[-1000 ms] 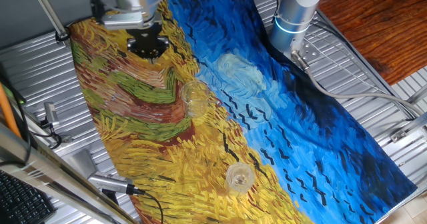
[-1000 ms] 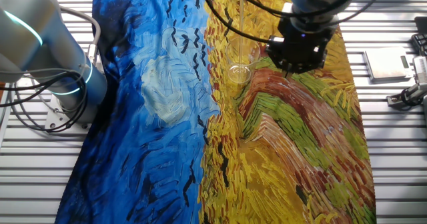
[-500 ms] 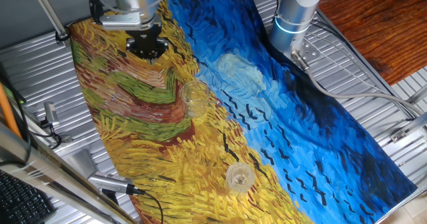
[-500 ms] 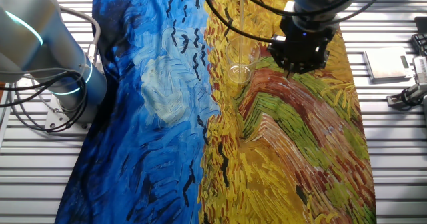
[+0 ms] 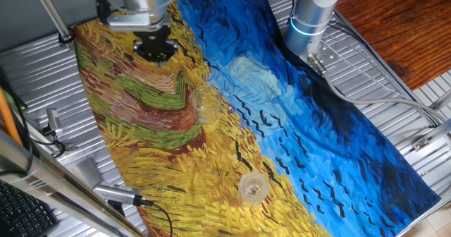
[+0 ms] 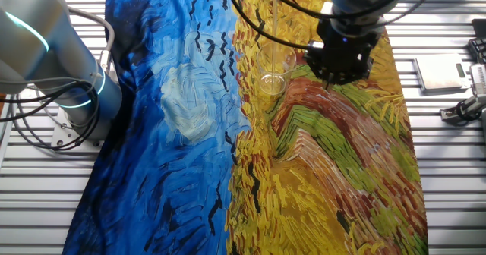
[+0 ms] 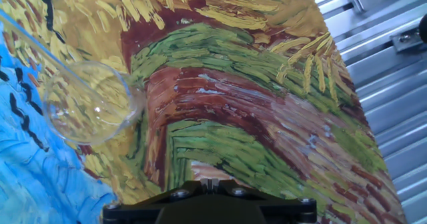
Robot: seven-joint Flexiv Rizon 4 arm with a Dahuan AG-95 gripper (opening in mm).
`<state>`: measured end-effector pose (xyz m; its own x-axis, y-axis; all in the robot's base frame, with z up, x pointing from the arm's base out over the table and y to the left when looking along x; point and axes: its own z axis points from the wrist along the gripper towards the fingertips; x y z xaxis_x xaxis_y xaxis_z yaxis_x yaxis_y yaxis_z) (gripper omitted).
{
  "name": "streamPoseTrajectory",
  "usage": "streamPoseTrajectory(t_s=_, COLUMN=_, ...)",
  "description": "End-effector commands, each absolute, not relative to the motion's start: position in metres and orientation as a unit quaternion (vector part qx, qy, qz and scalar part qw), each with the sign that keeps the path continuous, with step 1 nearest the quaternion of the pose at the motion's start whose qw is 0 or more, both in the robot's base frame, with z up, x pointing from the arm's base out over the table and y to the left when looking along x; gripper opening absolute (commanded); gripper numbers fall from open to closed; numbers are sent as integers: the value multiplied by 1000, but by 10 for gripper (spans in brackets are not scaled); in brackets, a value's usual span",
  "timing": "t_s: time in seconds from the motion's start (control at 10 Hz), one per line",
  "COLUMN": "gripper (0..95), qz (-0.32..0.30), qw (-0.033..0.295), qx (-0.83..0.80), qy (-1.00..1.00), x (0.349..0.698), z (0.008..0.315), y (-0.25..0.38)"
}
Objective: Stir the beaker with a glass rod
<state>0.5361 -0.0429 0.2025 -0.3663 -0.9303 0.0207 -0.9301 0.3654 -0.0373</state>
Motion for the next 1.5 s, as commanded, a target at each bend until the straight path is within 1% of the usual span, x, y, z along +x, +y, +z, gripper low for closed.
streamPoseTrajectory(t_s=0.1, gripper=0, qz=-19, qw=1, qx=-579, qy=815, x=547, z=197, y=-59)
streamPoseTrajectory(t_s=0.6, gripper=0, qz=-19, qw=1, qx=-599, qy=801, x=547, z=197, y=-59)
streamPoseTrajectory(t_s=0.8, gripper=0, qz=-27, qw=-3, qx=-590, qy=807, x=547, z=197, y=-59)
streamPoseTrajectory(t_s=1.5, gripper=0, qz=-30, qw=-1, qx=-579, qy=815, x=547, z=197, y=-59)
